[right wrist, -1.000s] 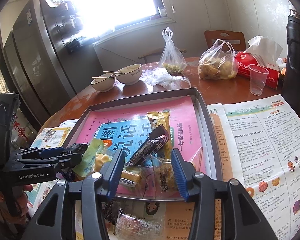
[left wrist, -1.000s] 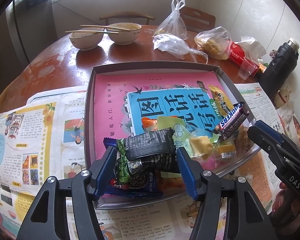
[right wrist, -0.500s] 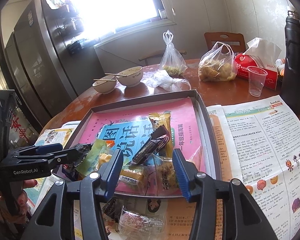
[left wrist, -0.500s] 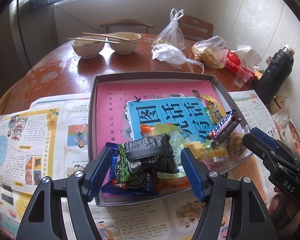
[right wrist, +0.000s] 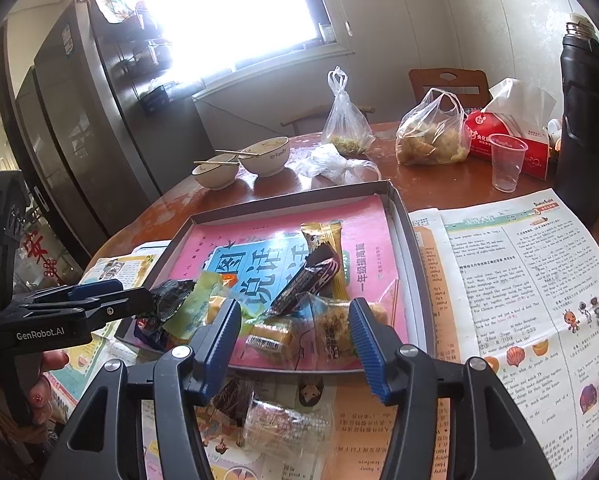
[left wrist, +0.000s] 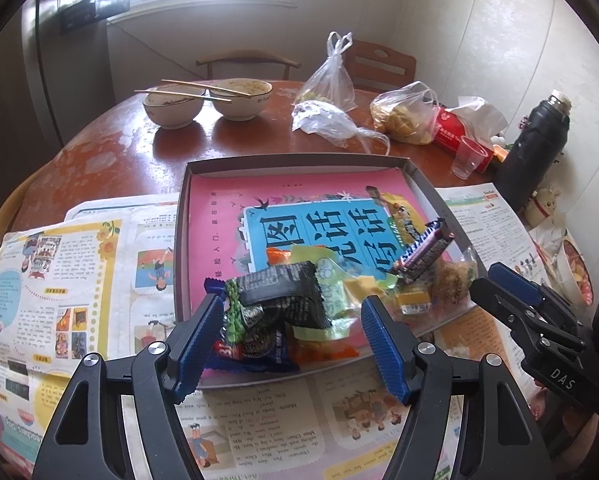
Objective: Organize snacks
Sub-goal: 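Move the right gripper to the clear pastry bag while the left moves to the brown cake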
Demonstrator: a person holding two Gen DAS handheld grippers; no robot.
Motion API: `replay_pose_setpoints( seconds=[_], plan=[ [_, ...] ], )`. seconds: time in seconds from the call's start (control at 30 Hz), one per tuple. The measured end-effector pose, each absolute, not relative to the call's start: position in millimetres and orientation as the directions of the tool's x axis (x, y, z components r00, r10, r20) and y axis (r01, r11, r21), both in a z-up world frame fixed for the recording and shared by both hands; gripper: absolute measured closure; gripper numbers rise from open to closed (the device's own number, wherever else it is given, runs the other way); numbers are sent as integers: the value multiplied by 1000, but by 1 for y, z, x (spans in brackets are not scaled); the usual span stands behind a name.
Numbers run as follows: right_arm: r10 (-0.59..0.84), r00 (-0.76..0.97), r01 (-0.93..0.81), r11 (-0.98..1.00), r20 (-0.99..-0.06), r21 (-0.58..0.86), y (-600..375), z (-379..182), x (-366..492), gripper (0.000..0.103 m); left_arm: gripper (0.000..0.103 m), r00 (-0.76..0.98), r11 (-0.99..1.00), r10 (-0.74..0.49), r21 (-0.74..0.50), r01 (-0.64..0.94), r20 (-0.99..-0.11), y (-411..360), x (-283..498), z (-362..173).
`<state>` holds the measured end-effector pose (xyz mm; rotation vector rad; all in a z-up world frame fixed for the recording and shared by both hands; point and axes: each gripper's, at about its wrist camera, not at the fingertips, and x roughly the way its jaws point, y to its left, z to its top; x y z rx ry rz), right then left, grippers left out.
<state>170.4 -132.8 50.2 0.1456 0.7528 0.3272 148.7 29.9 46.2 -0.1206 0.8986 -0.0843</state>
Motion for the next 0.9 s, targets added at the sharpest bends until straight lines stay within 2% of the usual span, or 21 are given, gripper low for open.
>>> replay_pose_setpoints(
  seconds=[0.37,0.6,0.9],
  plan=[
    [358,665,-259,934,-655,246,-137,45,150,44,30,605,989,-146,-134,65,-783,8,131,40],
    [370,624,-271,929,-688,253,-136,31,140,39,30,597,990,-138,-115,76,-790,0,123,36],
    [367,585,-286,928,-723,240,-127,15,133,38,30,579,991,-135,-103,89,-804,-6,116,25]
  ],
)
